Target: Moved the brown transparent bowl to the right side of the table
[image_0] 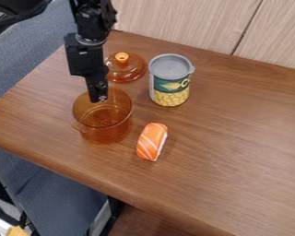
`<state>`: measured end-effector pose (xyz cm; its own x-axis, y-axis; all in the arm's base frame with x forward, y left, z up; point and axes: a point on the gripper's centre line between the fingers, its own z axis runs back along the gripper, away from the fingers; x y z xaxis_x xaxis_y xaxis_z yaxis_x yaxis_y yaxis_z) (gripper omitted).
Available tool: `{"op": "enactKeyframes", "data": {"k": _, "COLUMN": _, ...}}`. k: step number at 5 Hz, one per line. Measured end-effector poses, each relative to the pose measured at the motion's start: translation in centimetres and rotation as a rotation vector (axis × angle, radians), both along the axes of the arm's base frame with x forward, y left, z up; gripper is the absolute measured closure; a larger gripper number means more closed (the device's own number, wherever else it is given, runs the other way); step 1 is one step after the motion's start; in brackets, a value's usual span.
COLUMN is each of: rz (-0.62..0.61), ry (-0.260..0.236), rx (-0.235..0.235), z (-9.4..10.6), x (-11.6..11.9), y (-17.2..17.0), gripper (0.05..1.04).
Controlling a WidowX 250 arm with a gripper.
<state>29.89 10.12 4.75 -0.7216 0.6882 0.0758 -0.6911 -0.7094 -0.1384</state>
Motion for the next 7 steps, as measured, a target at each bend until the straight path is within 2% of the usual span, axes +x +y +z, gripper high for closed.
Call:
{"op": "enactKeyframes", "data": {"k": 1, "rz": 0.008, "ry": -0.008, "rx": -0.012, "z": 1.0, "x": 0.4, "y": -0.7, "gripper": 0.996}}
{"op": "enactKeyframes", "data": {"k": 2, "rz": 0.034, "ry": -0.059, "rx": -0.041, "z": 3.9, "x": 1.1, "y": -1.6, "gripper": 0.996}}
{"op": "enactKeyframes", "data": {"k": 3, "rz": 0.048, "ry": -0.086, "rx": -0.079, "z": 6.3, "x": 1.7, "y": -3.0, "gripper": 0.999}}
{"op": "enactKeyframes", "data": {"k": 4, "rz": 0.048, "ry": -0.077, "rx": -0.113, "z": 7.7, "x": 2.3, "y": -5.7, "gripper": 0.999}}
{"op": "enactKeyframes", "data": {"k": 6, "rz": -0.034, "ry": -0.066, "rx": -0.110, "z": 9.0, "x": 2.7, "y": -12.3, "gripper": 1.000}}
{"op": "enactKeyframes", "data": {"k": 7, "rz": -0.080, "ry": -0.065, "rx": -0.094, "z": 8.8, "x": 2.5, "y": -15.1, "gripper": 1.000}}
